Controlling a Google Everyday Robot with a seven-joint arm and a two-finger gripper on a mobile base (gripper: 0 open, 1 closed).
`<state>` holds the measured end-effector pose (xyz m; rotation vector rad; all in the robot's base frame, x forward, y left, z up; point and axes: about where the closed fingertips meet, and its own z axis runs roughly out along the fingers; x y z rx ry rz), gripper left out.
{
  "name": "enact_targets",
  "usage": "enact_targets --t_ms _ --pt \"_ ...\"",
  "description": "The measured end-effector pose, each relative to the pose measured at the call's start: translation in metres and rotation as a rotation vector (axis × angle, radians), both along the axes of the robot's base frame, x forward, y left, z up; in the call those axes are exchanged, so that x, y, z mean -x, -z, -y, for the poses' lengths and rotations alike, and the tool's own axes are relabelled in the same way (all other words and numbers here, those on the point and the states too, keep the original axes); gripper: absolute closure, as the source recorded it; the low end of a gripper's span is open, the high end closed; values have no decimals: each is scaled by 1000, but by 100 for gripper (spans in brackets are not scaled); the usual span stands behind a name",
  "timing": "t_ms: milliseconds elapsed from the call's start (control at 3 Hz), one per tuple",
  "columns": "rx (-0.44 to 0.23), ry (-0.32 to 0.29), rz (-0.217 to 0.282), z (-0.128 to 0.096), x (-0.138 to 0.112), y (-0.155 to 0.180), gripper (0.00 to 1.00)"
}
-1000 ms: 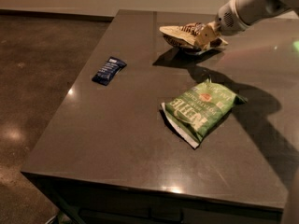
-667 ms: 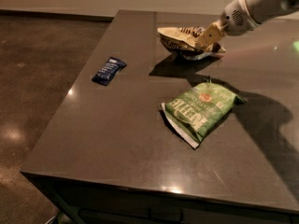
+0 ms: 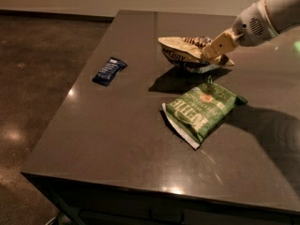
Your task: Move brown chip bag near green jalapeno chip bag
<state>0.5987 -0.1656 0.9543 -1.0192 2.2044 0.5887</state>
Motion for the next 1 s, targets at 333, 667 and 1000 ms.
enact_targets --t_ms 333,667,1000 --pt "-24 -35 6 -5 8 2 51" --pt "-26 -41 5 -7 8 3 30" --pt "-26 -44 3 -9 8 4 6"
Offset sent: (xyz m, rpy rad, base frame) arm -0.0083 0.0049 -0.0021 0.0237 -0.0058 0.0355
